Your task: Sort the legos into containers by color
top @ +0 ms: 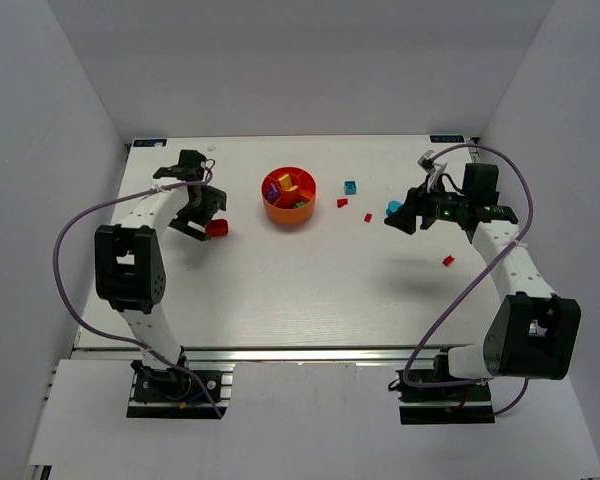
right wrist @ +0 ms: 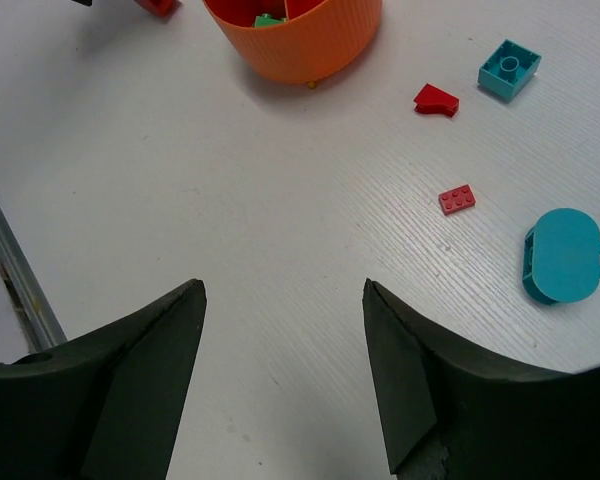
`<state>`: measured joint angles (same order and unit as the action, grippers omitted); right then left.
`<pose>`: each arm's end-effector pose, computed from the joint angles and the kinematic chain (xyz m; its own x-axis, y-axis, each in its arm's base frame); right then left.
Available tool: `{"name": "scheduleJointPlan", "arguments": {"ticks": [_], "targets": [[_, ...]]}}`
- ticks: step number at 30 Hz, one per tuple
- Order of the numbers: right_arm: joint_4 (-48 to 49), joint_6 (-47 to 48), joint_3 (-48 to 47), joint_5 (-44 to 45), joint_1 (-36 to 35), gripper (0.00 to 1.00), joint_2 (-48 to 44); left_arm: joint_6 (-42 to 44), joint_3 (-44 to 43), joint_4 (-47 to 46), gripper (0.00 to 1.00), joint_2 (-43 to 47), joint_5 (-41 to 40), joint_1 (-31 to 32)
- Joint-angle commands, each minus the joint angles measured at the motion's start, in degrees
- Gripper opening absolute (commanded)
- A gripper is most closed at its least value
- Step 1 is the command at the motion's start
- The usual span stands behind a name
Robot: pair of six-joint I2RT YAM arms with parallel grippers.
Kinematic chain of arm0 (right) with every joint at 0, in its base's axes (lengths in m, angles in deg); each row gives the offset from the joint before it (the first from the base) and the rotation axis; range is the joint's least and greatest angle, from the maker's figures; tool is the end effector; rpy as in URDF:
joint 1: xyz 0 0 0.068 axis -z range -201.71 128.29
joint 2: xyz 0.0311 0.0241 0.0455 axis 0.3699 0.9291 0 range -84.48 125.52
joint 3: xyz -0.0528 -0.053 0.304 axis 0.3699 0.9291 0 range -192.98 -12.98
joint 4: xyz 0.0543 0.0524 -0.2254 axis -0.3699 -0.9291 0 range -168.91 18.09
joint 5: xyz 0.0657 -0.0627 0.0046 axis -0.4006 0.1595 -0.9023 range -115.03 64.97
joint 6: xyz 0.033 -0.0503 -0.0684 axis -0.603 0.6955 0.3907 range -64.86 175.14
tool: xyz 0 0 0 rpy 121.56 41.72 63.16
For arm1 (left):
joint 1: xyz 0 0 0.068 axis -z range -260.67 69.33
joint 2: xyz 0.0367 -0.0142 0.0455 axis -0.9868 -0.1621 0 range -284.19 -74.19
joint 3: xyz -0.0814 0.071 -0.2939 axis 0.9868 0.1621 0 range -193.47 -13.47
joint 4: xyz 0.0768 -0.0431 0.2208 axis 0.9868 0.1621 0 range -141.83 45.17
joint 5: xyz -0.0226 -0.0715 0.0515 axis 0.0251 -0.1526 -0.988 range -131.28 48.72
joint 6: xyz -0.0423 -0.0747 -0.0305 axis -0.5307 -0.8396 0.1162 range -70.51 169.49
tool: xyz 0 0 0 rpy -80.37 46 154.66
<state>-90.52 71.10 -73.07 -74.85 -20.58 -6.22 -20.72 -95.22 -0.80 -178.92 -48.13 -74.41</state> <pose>0.2876 0.0566 0.3253 -0.4106 -0.1694 -0.8959 -0.7407 0.6350 0.2194 0.3648 -0.0302 0.2294 -0.3947 -0.8965 -0.2012 -0.8735 0.4340 -0.2205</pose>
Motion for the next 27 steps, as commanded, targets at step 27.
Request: {"name": "scheduleJointPlan", "arguments": {"ticks": [27], "targets": [[-0.99,0.03,0.95,-5.55,3.27,0.69,-0.65,-0.89,-10.62,2.68,0.84,-11.64,1.14,-3.80]]}}
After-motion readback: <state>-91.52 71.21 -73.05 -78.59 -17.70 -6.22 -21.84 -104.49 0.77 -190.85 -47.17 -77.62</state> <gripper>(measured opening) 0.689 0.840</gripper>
